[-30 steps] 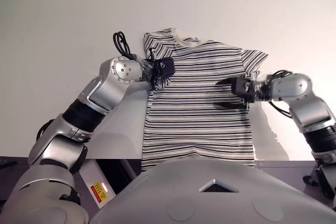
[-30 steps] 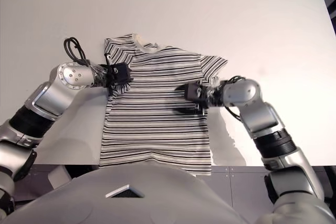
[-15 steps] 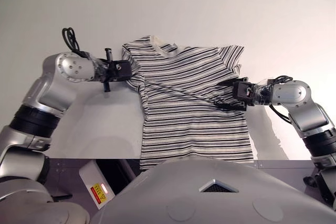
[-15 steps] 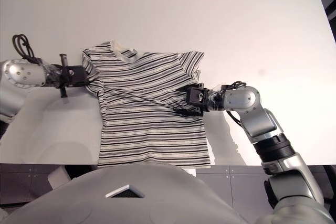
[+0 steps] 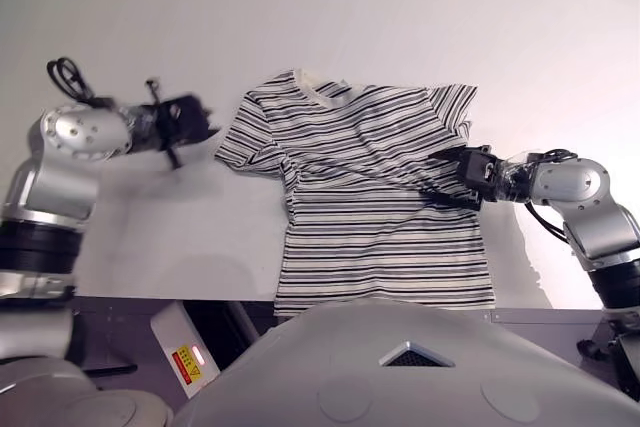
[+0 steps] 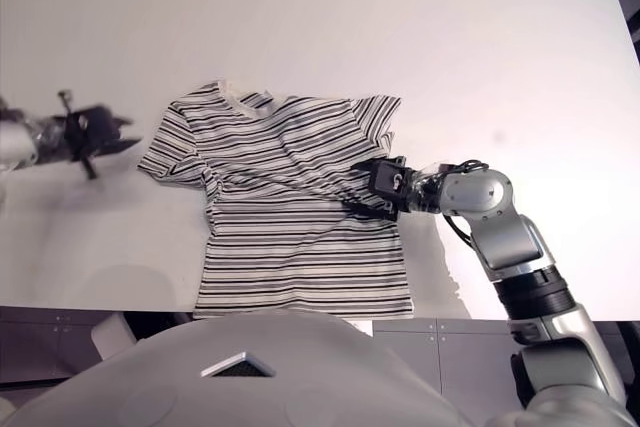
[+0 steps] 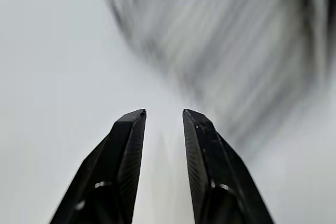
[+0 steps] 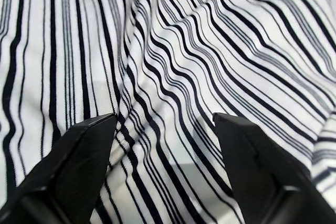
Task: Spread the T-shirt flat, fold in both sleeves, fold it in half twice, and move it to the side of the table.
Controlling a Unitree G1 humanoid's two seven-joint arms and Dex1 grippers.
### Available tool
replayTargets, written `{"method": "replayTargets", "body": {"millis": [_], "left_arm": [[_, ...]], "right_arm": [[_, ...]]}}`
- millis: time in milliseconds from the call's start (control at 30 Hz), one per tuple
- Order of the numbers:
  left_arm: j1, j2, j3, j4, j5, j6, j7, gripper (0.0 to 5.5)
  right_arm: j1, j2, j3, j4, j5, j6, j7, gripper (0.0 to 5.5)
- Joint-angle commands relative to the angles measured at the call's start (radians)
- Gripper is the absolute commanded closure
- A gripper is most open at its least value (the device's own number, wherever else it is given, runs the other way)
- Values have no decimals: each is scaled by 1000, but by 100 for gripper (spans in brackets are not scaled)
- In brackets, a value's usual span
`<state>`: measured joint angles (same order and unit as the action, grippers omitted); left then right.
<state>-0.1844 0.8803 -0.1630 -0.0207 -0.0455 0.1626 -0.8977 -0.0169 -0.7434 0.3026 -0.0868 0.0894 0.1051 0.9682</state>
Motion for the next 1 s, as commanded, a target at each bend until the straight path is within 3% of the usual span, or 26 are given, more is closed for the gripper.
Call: {"method": "replayTargets", "body": {"millis": [33,167,233,367,500,633,733,900,1000], "left_arm": [[-52,-157,-49,-181,-47,158,62,421],[-40,-189,-170,-176,80,188,89,421],[-20,-203,-239,-200,125,191,79,421],[79,-124,-350,-185,236,129,36,421],[166,2,-356,-175,264,19,-32,421],[221,124,-322,-110,281,-152,-54,421],[154,65,-284,-66,259,-159,-18,421],[7,-126,-214,-86,159,-27,35,421],[-46,-205,-230,-136,159,60,30,421]], "right_arm": [[-68,14,-37,-68,82,88,46,214],[-217,33,-143,-150,327,275,117,214],[-348,82,-134,-19,268,269,59,214],[-623,271,-33,520,13,94,-177,214],[-689,316,44,829,-136,-76,-225,214],[-679,319,60,979,-200,-201,-195,214],[-595,292,54,896,-165,-230,-59,214],[-365,223,92,545,-113,-173,117,214],[-214,156,108,246,-79,-85,159,214]]}}
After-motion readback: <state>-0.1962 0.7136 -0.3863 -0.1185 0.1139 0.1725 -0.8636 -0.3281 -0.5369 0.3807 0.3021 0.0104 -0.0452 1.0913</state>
